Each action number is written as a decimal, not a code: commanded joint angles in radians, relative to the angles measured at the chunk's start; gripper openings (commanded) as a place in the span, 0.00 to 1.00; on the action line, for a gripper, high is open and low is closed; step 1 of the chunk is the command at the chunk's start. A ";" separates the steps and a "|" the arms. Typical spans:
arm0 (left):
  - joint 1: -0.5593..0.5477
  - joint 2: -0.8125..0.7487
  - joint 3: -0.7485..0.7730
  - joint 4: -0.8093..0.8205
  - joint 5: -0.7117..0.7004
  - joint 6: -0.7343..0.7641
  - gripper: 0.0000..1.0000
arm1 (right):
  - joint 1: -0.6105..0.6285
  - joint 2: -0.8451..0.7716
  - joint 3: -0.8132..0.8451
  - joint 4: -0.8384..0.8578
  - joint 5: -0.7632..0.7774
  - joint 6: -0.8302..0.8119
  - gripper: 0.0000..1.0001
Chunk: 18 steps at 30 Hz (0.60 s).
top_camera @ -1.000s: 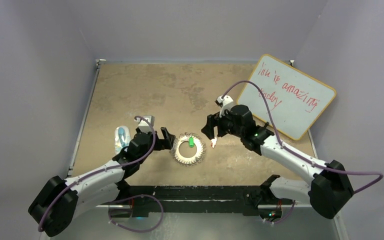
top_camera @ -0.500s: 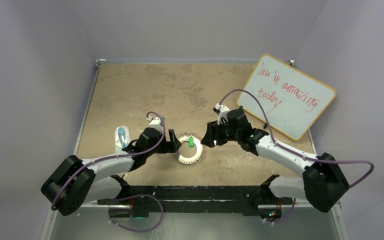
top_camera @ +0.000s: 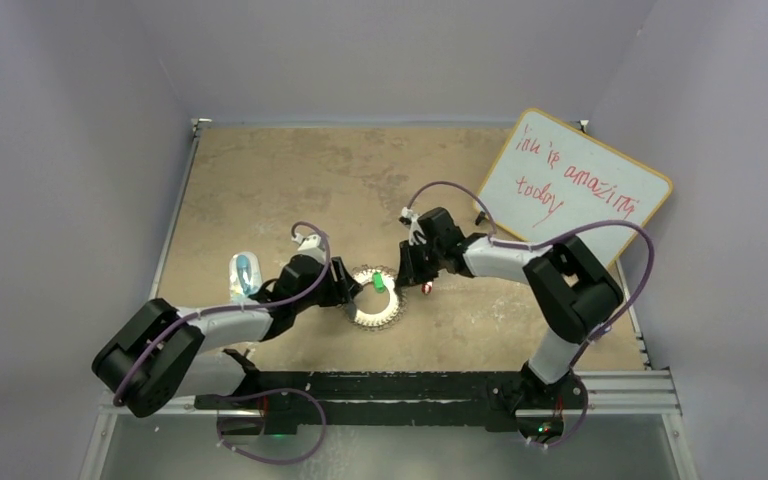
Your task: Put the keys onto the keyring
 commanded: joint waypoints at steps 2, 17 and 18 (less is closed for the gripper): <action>0.001 -0.030 -0.033 -0.084 -0.010 -0.037 0.53 | -0.001 0.104 0.182 -0.045 0.016 -0.095 0.03; 0.001 -0.145 -0.003 -0.203 -0.149 0.007 0.65 | -0.001 -0.043 0.224 -0.180 0.189 -0.151 0.54; 0.000 -0.145 -0.005 -0.192 -0.145 0.007 0.65 | -0.001 -0.065 0.207 -0.184 0.157 -0.125 0.52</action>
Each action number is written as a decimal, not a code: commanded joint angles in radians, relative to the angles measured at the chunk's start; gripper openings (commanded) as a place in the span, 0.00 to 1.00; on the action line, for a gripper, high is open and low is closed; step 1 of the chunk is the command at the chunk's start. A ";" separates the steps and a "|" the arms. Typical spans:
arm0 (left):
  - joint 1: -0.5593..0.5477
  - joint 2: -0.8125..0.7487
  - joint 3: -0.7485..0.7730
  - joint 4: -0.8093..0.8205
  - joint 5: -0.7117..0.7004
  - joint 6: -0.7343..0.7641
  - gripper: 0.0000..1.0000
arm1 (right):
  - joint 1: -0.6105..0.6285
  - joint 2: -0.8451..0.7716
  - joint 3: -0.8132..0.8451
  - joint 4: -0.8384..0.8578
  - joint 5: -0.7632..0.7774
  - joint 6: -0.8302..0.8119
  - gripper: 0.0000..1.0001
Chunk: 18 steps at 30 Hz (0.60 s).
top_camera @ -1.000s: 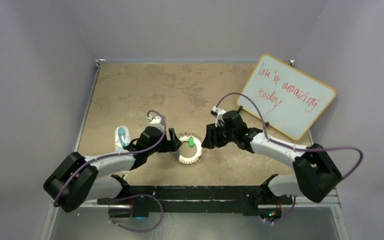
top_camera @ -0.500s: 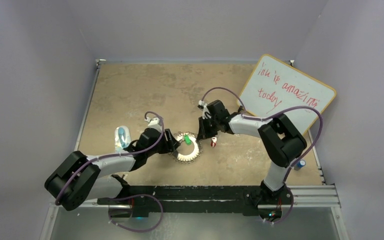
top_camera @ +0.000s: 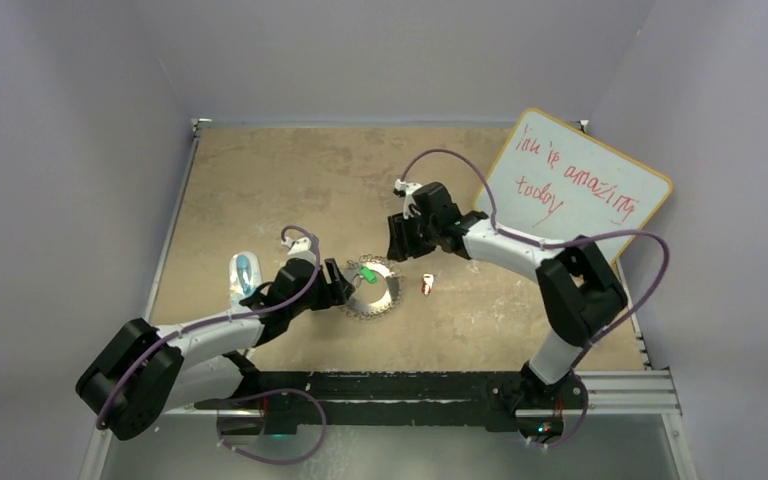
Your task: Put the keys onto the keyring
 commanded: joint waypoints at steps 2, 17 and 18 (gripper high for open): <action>0.000 -0.009 0.008 -0.008 -0.021 0.024 0.65 | 0.005 -0.149 -0.078 -0.059 -0.076 0.071 0.45; 0.000 0.075 0.031 0.077 0.033 0.041 0.65 | 0.054 -0.156 -0.243 0.042 -0.280 0.321 0.33; 0.000 0.075 0.030 0.077 0.033 0.041 0.65 | 0.060 -0.146 -0.240 0.043 -0.279 0.327 0.33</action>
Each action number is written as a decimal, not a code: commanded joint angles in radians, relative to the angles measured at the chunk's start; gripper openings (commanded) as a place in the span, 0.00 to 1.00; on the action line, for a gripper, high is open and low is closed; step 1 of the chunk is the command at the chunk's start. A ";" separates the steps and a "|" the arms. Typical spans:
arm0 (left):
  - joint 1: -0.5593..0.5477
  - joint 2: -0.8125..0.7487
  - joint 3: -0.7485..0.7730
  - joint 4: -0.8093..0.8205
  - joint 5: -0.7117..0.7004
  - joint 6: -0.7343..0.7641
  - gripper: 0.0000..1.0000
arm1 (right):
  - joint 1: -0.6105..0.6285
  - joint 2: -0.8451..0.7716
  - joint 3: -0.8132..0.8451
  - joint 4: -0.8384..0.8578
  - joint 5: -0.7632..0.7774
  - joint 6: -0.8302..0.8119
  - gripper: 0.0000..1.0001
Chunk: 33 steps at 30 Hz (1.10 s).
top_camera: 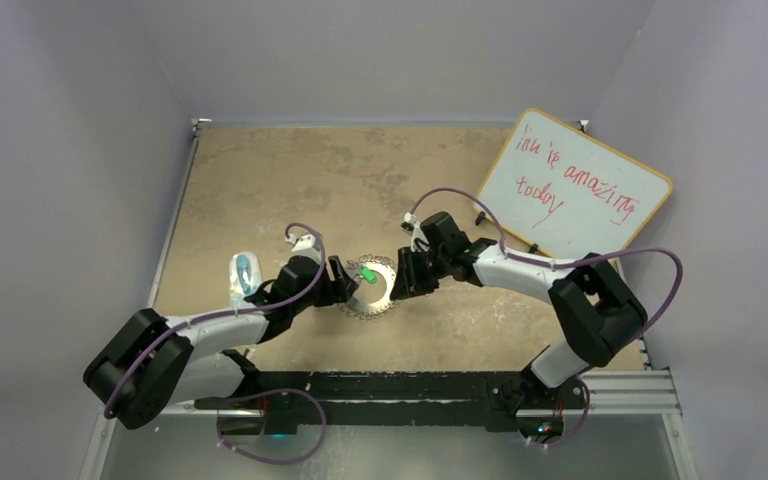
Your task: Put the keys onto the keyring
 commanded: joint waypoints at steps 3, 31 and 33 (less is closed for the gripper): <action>0.000 0.015 0.016 0.007 0.017 0.017 0.65 | 0.035 0.049 0.020 0.034 -0.034 0.064 0.33; 0.000 -0.003 0.009 -0.006 0.003 0.015 0.64 | 0.043 0.143 0.069 0.021 0.026 0.017 0.17; 0.000 -0.003 0.012 -0.008 0.003 0.018 0.64 | 0.043 0.134 0.069 0.015 0.035 0.014 0.08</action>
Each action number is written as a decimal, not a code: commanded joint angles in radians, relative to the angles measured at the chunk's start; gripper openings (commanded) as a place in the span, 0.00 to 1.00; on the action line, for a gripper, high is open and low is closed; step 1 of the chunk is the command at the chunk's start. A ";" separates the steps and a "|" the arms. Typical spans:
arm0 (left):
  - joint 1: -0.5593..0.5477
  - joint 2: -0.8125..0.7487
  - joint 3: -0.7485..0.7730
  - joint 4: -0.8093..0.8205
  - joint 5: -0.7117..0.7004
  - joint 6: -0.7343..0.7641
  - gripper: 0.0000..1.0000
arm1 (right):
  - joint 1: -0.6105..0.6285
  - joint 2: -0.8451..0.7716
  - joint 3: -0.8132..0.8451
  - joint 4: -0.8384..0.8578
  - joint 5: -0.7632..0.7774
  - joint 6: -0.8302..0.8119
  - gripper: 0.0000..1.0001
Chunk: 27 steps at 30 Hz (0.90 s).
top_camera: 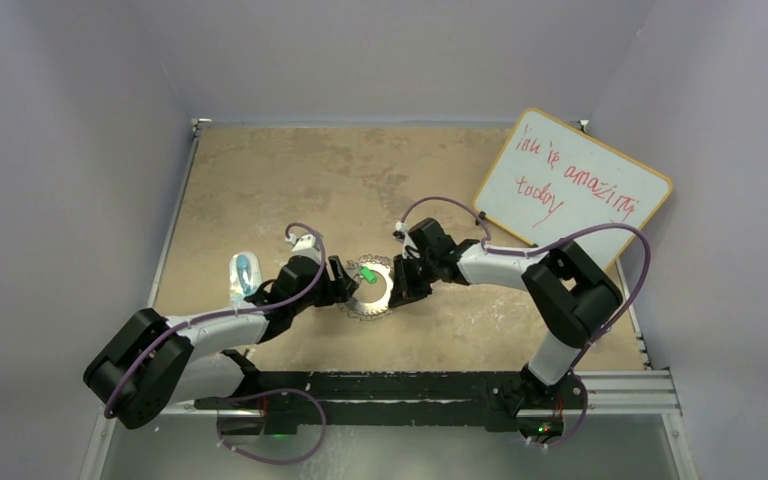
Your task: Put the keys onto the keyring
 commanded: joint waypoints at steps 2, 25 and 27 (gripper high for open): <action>0.001 -0.009 0.013 -0.017 0.001 0.019 0.64 | 0.003 -0.028 0.042 -0.032 0.041 -0.028 0.06; 0.000 -0.041 0.038 -0.029 -0.008 0.056 0.64 | 0.003 -0.044 0.076 -0.132 0.110 -0.131 0.22; 0.000 -0.040 0.041 -0.029 -0.010 0.058 0.65 | 0.003 -0.053 0.076 -0.139 0.116 -0.133 0.21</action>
